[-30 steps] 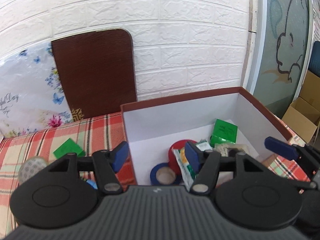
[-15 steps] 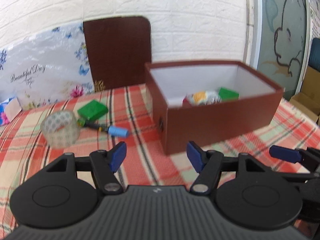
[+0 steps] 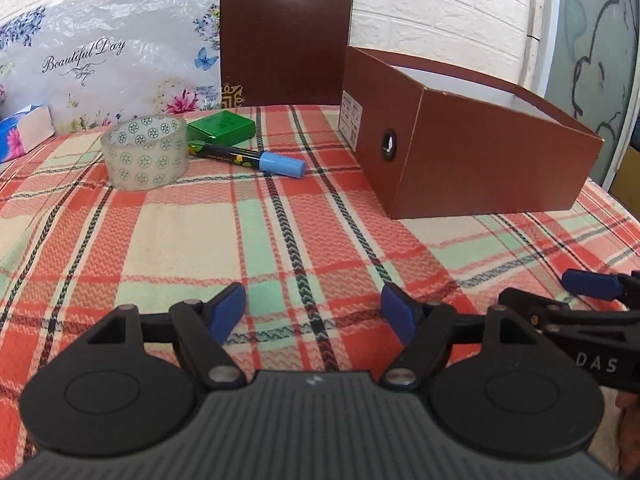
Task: Organize objects
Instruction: 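Withdraw the left gripper from the brown box, then grasp the blue-capped marker with the right gripper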
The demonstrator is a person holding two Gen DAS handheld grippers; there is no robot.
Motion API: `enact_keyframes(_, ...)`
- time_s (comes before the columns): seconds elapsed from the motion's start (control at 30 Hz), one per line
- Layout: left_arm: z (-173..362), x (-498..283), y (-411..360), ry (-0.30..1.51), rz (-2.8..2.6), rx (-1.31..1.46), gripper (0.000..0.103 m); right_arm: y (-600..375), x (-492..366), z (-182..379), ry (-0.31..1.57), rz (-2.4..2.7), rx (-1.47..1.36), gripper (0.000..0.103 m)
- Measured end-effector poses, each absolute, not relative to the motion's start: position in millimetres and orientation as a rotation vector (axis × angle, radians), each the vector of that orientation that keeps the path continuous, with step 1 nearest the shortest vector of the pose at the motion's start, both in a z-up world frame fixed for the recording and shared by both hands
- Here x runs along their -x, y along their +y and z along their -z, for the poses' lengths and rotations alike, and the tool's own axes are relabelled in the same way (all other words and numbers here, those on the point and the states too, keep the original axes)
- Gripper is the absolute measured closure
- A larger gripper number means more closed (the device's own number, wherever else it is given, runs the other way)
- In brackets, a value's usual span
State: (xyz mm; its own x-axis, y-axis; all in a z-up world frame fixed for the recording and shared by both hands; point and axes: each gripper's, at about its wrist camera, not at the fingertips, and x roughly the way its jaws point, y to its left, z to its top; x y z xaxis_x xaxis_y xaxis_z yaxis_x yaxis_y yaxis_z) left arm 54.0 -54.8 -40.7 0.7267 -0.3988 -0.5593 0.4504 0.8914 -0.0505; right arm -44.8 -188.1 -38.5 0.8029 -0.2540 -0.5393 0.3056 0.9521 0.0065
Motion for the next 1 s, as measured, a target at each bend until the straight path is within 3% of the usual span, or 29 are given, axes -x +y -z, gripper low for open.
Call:
enact_keyframes(0.4,41,-50,-51,0.586,0.464,-0.146,0.023,-158,35,39,0.597,0.244,-0.031,0.026)
enact_keyframes(0.53,38,-60,-24,0.586,0.396,-0.155,0.023,-121,23,38,0.599,0.146,0.032,0.033)
enact_keyframes(0.87,39,-119,87,0.579,0.142,-0.038,0.021,-73,-78,33,0.541,0.05,0.158,0.042)
enact_keyframes(1.0,40,-114,74,0.557,0.157,-0.095,0.019,-71,-125,25,0.436,0.131,0.254,0.036)
